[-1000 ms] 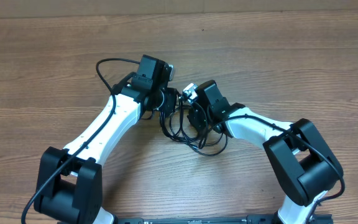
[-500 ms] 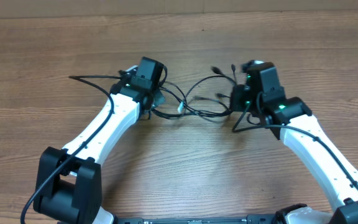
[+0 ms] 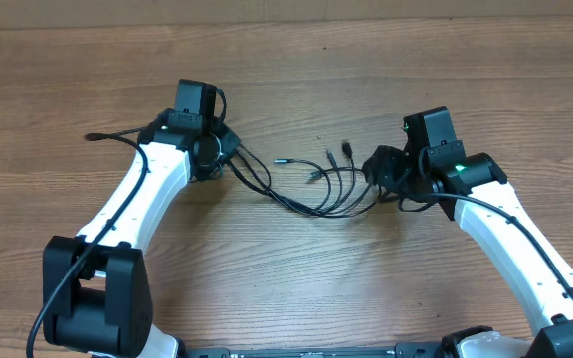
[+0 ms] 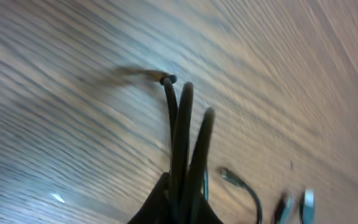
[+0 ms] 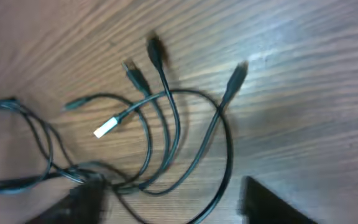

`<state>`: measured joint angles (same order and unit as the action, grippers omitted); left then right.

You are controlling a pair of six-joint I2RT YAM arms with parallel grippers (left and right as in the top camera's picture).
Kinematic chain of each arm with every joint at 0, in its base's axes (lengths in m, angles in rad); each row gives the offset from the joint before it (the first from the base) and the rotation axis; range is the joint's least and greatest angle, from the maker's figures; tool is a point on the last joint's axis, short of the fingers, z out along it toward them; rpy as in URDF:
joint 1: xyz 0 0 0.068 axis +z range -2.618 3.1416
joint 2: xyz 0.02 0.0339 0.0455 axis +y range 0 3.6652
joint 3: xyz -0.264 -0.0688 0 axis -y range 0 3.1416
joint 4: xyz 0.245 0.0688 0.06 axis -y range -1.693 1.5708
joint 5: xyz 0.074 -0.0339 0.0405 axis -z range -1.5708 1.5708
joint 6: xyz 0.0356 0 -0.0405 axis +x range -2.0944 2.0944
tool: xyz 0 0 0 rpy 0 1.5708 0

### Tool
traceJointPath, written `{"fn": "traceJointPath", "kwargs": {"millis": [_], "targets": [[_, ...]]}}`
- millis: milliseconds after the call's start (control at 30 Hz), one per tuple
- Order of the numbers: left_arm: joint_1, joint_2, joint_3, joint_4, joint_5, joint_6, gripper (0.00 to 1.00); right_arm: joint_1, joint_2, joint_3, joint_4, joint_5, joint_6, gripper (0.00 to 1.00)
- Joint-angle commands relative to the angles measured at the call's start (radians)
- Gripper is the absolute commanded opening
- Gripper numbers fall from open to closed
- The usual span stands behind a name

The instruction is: Untangle cables

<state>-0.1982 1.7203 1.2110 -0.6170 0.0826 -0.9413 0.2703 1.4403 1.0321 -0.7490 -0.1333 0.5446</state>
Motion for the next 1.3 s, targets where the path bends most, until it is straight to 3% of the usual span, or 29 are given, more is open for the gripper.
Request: {"fn": "traceJointPath", "kwargs": {"millis": [0,133,267,400,500,600,667,800,967,1033,1133,1200,1267], "targets": [[-0.018,0.009,0.014,-0.002,0.076,0.139,0.17,0.005,-0.008,0.007,0.006,-0.026,0.009,0.91],[-0.022,0.009,0.014,-0.012,0.075,0.153,0.3,0.005,-0.008,0.007,0.005,-0.026,0.009,1.0],[-0.023,0.009,0.014,-0.011,0.071,0.153,0.77,0.005,-0.008,0.007,-0.002,-0.026,0.009,1.0],[-0.023,0.009,0.014,-0.014,0.071,0.153,0.99,0.005,-0.008,0.007,-0.009,-0.026,0.009,1.0],[-0.023,0.009,0.014,-0.014,0.08,0.187,1.0,0.005,-0.008,0.007,-0.009,-0.026,0.008,1.0],[-0.02,0.009,0.016,-0.006,0.063,0.425,1.0,0.005,-0.008,0.007,-0.009,-0.026,0.009,1.0],[0.0,0.006,0.031,-0.032,0.0,0.497,1.0,0.005,-0.008,0.007,-0.009,-0.026,0.009,1.0],[0.05,-0.002,0.128,-0.152,-0.032,0.496,1.0,0.005,-0.008,0.007,-0.008,-0.026,0.009,1.0],[0.04,-0.002,0.199,-0.234,0.192,0.536,1.0,0.005,-0.008,0.007,-0.009,-0.026,0.009,1.0],[0.013,-0.001,0.198,-0.264,0.191,0.574,1.0,0.005,-0.008,0.007,-0.008,-0.026,0.008,1.0],[-0.066,-0.001,0.198,-0.325,0.12,0.486,1.0,0.005,-0.008,0.007,-0.008,-0.026,0.008,1.0],[-0.132,-0.001,0.198,-0.296,0.11,0.416,1.0,0.005,-0.008,0.007,-0.008,-0.026,0.008,1.0],[-0.189,0.005,0.198,-0.257,0.001,0.307,1.0,0.005,-0.008,0.007,-0.008,-0.026,0.009,1.0]]}}
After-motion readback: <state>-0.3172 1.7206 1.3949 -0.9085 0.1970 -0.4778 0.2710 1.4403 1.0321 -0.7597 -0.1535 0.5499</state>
